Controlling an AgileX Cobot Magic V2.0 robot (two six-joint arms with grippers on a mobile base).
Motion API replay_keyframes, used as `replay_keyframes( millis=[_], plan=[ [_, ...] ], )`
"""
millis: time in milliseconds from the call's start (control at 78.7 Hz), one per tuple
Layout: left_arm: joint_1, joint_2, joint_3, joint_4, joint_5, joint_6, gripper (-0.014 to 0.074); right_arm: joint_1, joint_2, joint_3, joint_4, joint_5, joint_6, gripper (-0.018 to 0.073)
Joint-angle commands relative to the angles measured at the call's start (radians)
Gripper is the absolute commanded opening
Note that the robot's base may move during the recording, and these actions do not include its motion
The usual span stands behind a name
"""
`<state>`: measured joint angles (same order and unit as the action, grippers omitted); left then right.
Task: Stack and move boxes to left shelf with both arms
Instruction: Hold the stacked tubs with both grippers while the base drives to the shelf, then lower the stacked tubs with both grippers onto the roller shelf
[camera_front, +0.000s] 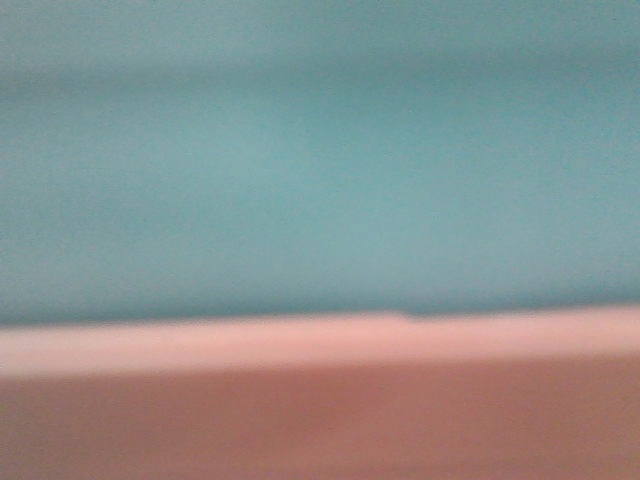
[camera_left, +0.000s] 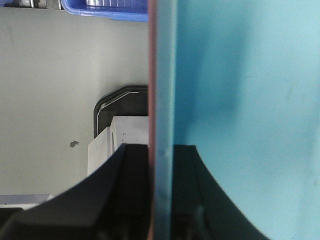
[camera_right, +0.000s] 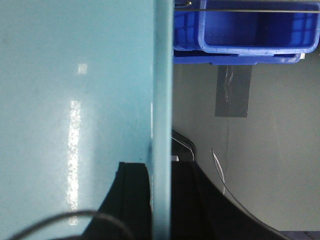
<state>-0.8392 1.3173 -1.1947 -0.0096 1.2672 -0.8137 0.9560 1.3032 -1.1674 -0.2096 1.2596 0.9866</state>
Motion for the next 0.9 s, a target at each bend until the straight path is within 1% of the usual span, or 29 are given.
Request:
replay_keyframes(
  millis=[0, 102, 203, 305, 343, 407, 496, 521, 597, 674, 724, 826, 890],
  plan=[
    [-0.018, -0.033, -0.046, -0.142, -0.044, -0.008, -0.0007, 0.012, -0.031, -0.041, 0.067, 0.015, -0.005, 0.0054],
    [-0.018, -0.033, -0.046, -0.114, -0.065, 0.075, -0.0007, 0.011, -0.031, -0.041, 0.061, -0.063, -0.005, 0.0054],
    [-0.017, -0.033, -0.046, -0.061, -0.060, 0.070, -0.0007, 0.011, -0.031, -0.043, 0.061, -0.140, -0.013, 0.0054],
    [-0.002, -0.033, -0.046, -0.009, -0.094, 0.065, -0.0007, 0.009, -0.020, -0.044, 0.059, -0.192, -0.075, 0.0054],
    [0.014, -0.033, -0.046, 0.010, -0.113, 0.065, -0.0007, 0.002, -0.011, -0.047, 0.055, -0.197, -0.091, 0.0054],
    [0.050, -0.030, -0.046, 0.016, -0.147, 0.065, -0.0007, -0.012, 0.010, -0.052, 0.050, -0.207, -0.111, 0.0054],
    [0.121, -0.024, -0.046, 0.016, -0.204, 0.078, -0.0007, -0.046, 0.049, -0.077, 0.037, -0.227, -0.151, 0.0054],
    [0.150, -0.022, -0.048, 0.016, -0.224, 0.096, -0.0007, -0.061, 0.065, -0.091, 0.033, -0.239, -0.167, 0.0054],
    [0.201, -0.022, -0.048, 0.016, -0.283, 0.161, -0.0007, -0.093, 0.101, -0.129, 0.025, -0.264, -0.204, 0.0054],
    [0.240, -0.022, -0.048, 0.016, -0.345, 0.215, -0.0007, -0.134, 0.145, -0.179, 0.024, -0.287, -0.245, 0.0054],
    [0.263, -0.016, -0.050, 0.016, -0.388, 0.237, -0.0007, -0.165, 0.178, -0.218, 0.024, -0.296, -0.268, 0.0054],
    [0.306, 0.009, -0.071, 0.016, -0.414, 0.269, -0.0007, -0.216, 0.240, -0.293, 0.024, -0.311, -0.319, 0.0054],
    [0.334, 0.043, -0.104, 0.010, -0.414, 0.309, -0.0007, -0.246, 0.290, -0.354, 0.024, -0.320, -0.364, 0.0054]
  ],
)
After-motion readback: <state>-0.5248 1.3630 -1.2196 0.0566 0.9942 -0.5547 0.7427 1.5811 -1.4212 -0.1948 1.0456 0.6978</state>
